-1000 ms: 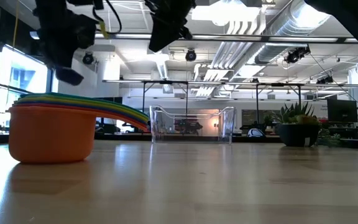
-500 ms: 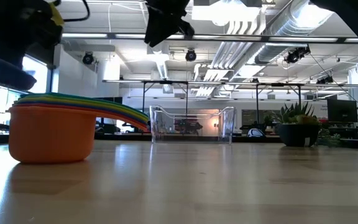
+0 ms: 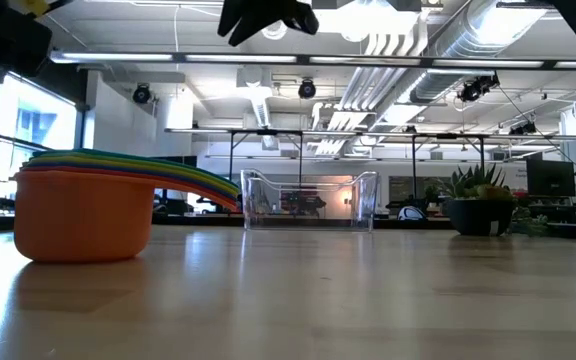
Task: Nest measuring cups in basket
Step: Stack the dark blue measuring cup on top of the light blue measuring cup
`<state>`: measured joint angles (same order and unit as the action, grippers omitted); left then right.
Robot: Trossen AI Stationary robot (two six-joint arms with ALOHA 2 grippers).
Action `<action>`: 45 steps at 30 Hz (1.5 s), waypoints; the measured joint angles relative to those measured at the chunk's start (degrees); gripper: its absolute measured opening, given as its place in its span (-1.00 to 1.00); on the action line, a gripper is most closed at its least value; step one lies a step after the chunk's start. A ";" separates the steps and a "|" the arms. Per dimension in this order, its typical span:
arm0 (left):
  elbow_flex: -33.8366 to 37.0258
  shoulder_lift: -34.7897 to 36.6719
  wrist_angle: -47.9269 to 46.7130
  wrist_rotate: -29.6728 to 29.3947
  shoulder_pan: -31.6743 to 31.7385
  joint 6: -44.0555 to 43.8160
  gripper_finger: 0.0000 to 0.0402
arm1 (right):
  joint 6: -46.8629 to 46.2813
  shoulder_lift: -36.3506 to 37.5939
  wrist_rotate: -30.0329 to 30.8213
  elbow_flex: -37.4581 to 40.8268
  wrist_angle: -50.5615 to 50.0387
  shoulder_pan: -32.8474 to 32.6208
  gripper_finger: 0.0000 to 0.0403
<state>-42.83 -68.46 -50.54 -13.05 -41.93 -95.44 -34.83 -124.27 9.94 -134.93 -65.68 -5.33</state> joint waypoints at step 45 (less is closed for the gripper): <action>-0.06 -16.97 13.26 2.37 -7.52 -7.89 -0.84 | -8.87 0.00 5.11 0.00 0.42 -10.84 -0.65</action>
<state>-42.89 -85.43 -37.28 -10.68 -49.45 -103.33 -43.70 -124.27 15.05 -134.93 -65.25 -16.16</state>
